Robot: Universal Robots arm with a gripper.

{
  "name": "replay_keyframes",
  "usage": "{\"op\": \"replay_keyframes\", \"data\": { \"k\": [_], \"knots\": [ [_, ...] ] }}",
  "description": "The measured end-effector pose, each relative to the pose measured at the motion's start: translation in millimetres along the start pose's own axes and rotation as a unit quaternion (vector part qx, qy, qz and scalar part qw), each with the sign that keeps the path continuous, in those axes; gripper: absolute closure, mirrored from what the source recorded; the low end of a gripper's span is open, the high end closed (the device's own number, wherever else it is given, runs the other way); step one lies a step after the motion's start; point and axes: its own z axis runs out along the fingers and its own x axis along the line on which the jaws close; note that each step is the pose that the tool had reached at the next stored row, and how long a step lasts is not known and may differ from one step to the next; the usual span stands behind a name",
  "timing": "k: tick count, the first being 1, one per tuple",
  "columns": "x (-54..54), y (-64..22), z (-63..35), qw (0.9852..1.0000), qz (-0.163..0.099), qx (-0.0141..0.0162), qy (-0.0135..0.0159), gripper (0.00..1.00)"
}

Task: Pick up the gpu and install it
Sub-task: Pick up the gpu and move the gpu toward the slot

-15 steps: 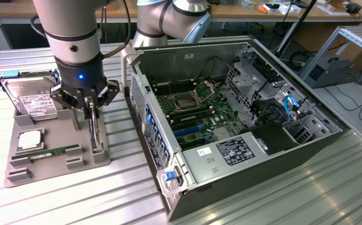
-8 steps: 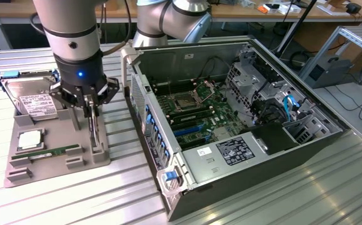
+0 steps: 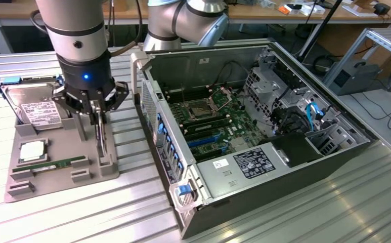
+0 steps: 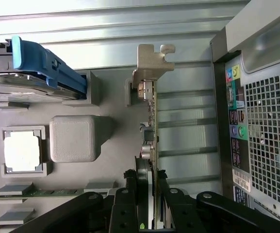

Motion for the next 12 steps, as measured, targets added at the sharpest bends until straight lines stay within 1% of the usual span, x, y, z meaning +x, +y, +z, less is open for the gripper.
{"op": "replay_keyframes", "data": {
  "k": [12],
  "knots": [
    [-0.2, 0.5, -10.2, 1.0, 0.0, -0.0001, 0.0, 0.73]
  ]
}}
